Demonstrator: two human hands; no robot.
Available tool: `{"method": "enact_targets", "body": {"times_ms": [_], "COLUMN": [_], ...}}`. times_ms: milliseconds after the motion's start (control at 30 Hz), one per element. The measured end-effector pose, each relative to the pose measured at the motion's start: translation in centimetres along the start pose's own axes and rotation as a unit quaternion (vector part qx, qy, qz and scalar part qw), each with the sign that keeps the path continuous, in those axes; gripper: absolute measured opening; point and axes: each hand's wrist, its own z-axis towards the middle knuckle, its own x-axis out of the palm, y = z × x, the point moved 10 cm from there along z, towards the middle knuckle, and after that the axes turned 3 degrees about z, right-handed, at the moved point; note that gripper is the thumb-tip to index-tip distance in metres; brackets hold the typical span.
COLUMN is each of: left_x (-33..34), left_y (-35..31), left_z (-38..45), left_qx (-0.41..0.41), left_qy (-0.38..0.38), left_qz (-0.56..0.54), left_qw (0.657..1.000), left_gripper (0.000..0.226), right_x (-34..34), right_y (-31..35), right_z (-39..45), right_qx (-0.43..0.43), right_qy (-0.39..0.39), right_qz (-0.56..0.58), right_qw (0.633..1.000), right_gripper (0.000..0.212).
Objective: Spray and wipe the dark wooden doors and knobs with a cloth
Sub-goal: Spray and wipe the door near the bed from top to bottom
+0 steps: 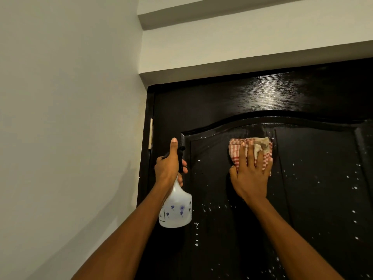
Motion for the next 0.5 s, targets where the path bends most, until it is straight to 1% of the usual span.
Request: {"method": "enact_targets", "body": {"times_ms": [133, 233, 333, 433, 500], "left_x": [0.7, 0.2, 0.3, 0.6, 0.8], "left_y": [-0.3, 0.0, 0.4, 0.6, 0.8], "left_z": [1.4, 2.5, 3.0, 3.5, 3.7], "left_qx": [0.012, -0.002, -0.005, 0.000, -0.001], "left_qy": [0.044, 0.041, 0.048, 0.053, 0.071], "left_qz": [0.009, -0.011, 0.009, 0.007, -0.009], "left_qw": [0.999, 0.999, 0.999, 0.999, 0.997], "left_gripper": [0.077, 0.066, 0.055, 0.057, 0.062], "right_x": [0.0, 0.1, 0.3, 0.2, 0.2], "right_y": [-0.3, 0.0, 0.2, 0.4, 0.5], "right_z": [0.1, 0.2, 0.2, 0.0, -0.1], "right_qx": [0.015, 0.016, 0.023, 0.029, 0.032], "right_qy": [-0.016, -0.028, -0.027, -0.033, -0.038], "right_qz": [-0.009, -0.007, -0.007, -0.006, -0.006], "right_qw": [1.000, 0.999, 0.999, 0.999, 0.999], "right_gripper": [0.078, 0.079, 0.080, 0.079, 0.078]}}
